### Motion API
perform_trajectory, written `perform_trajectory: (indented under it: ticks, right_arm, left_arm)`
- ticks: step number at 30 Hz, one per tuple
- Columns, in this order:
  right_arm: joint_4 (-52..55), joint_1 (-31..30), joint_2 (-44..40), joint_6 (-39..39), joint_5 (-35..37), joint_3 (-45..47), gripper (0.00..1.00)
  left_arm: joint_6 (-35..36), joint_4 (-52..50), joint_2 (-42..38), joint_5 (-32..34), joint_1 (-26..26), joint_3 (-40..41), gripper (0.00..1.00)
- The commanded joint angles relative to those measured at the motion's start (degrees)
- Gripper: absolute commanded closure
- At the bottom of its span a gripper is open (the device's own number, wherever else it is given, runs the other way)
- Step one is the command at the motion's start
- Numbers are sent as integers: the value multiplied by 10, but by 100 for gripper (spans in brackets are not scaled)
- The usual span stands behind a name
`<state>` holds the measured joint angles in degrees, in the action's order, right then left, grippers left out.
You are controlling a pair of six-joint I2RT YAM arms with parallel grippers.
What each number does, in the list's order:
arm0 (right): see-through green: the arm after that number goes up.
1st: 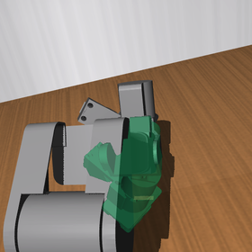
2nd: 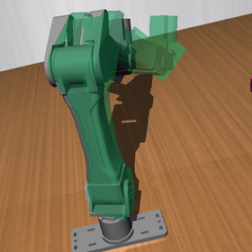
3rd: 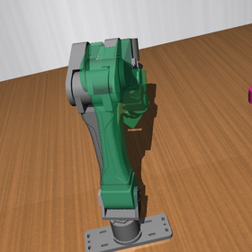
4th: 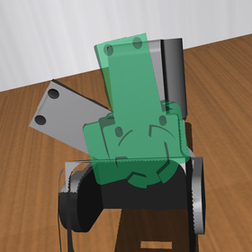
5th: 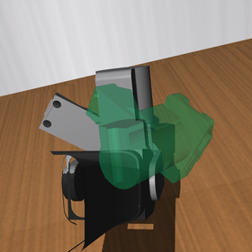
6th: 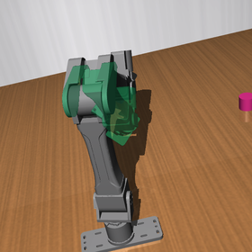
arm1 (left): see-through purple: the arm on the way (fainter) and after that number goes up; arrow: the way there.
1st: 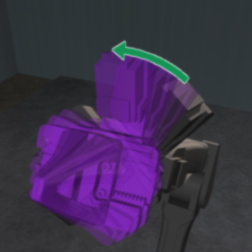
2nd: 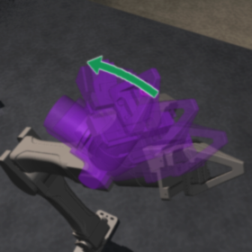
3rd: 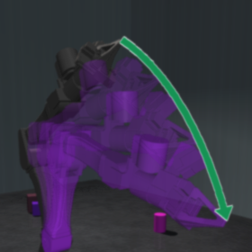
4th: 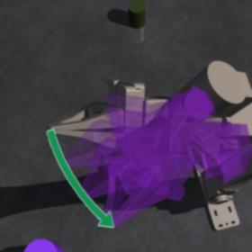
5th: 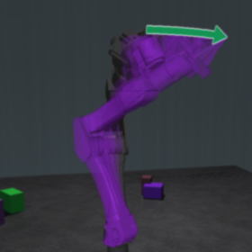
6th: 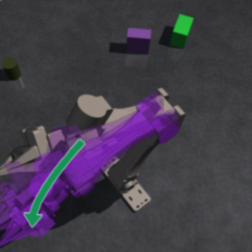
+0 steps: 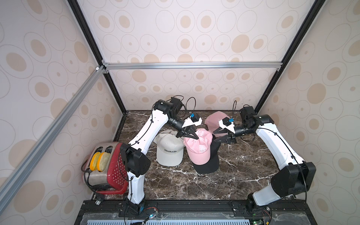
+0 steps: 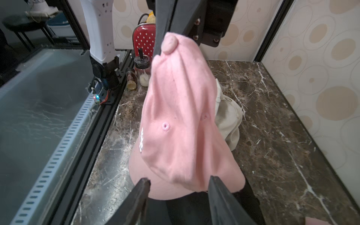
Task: Stack the baseball caps by color
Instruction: Pick up the baseball cap from the center of the board.
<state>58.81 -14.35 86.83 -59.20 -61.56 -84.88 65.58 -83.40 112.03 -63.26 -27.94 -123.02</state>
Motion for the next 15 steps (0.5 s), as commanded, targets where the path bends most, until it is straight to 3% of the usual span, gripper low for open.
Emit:
perform_trajectory:
  ticks: [1,7,9,10,13,15]
  right_arm:
    - [-98,0,-27,49,2,20,31]
    - [28,-25,3,-46,-22,-39,18]
    - [12,-35,10,-31,-8,-42,11]
    - [-10,-39,14,-13,-1,-39,1]
    - [-87,-43,21,71,21,-38,0]
    - [-91,-47,28,77,29,-50,0]
  left_arm:
    - [-42,41,-24,28,3,8,100]
    - [-43,41,-19,25,3,-2,100]
    - [-43,41,-19,22,3,-2,100]
    - [-42,41,-20,20,3,0,100]
    - [-22,30,-24,13,3,7,100]
    - [-3,18,-26,9,3,11,100]
